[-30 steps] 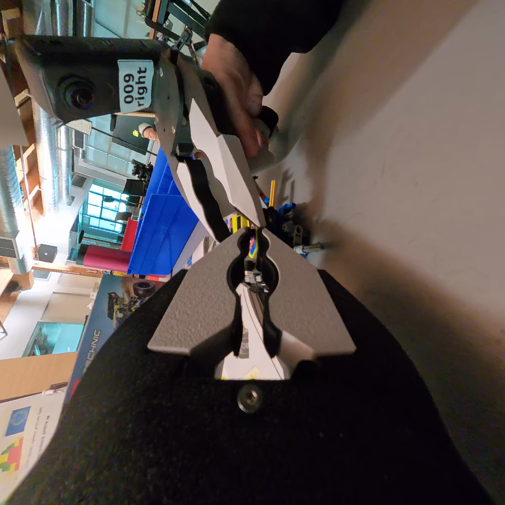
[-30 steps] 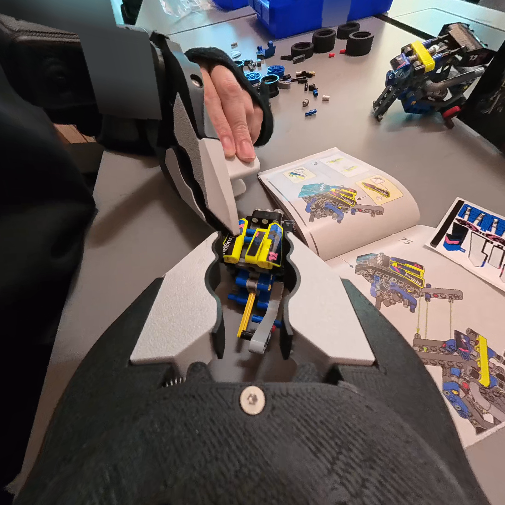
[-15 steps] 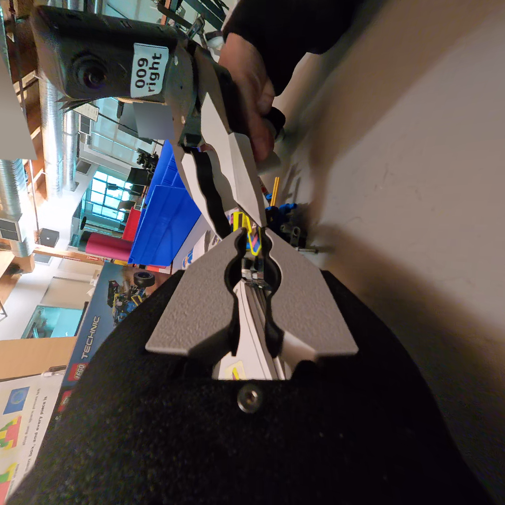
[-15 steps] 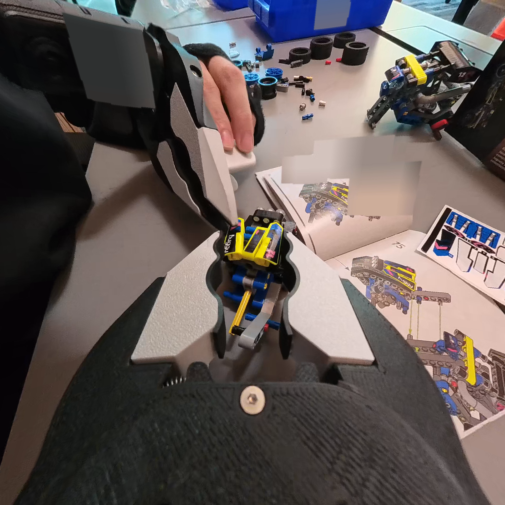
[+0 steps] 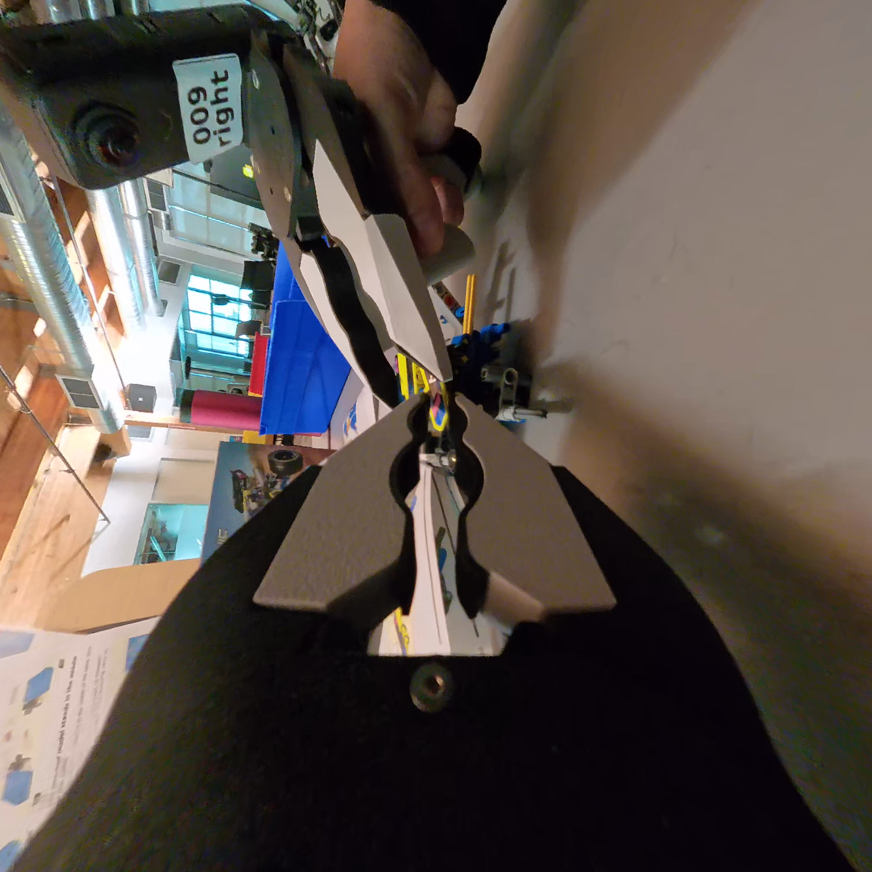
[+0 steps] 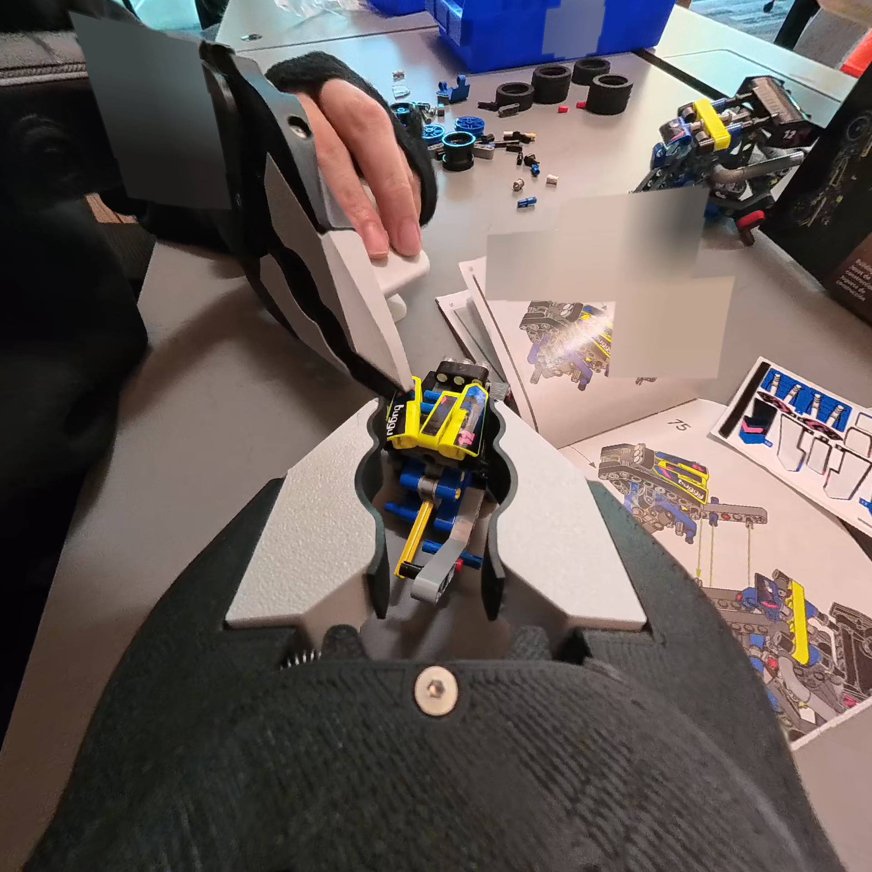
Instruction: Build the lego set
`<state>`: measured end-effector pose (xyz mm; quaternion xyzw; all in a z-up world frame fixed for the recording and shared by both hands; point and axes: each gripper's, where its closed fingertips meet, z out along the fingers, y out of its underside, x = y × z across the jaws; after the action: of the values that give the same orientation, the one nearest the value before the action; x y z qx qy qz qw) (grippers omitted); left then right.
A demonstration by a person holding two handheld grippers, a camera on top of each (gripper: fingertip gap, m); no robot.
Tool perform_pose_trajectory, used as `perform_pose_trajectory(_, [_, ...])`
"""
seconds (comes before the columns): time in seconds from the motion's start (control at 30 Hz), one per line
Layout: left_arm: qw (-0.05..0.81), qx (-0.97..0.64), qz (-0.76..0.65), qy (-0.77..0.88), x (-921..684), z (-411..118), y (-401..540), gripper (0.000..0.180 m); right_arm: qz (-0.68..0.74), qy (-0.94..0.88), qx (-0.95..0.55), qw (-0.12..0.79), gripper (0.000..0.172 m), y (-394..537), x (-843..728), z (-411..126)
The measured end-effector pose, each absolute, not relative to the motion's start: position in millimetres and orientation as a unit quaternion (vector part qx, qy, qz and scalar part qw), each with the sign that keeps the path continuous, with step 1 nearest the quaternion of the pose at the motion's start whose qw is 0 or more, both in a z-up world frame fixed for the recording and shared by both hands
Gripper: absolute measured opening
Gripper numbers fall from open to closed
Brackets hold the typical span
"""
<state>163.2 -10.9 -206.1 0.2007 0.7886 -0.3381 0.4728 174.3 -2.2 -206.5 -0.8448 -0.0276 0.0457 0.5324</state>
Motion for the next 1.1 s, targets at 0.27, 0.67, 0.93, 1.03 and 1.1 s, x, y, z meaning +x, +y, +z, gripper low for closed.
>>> perform_pose_trajectory(0.27, [0.349, 0.077, -0.439, 0.824, 160.6, -205.3, -12.0, 0.002, 0.063, -0.040, -0.840, 0.537, 0.038, -3.0, 170.3, -204.3])
perform_pose_trajectory(0.67, [0.257, -0.005, -0.484, 0.836, 164.0, -203.8, -8.8, 0.038, 0.070, -0.082, -0.839, 0.534, 0.038, -7.3, 161.3, -204.9])
perform_pose_trajectory(0.93, [0.097, -0.073, -0.509, 0.852, 167.6, -211.8, -15.9, 0.040, 0.058, -0.084, -0.842, 0.530, 0.039, -6.7, 164.1, -206.6])
perform_pose_trajectory(1.03, [0.128, -0.042, -0.491, 0.860, 169.3, -214.0, -16.5, 0.037, 0.059, -0.079, -0.842, 0.530, 0.038, -6.4, 165.6, -206.7])
perform_pose_trajectory(1.1, [0.139, -0.027, -0.484, 0.863, 170.5, -214.7, -15.8, 0.038, 0.058, -0.079, -0.843, 0.529, 0.038, -6.3, 165.6, -206.9])
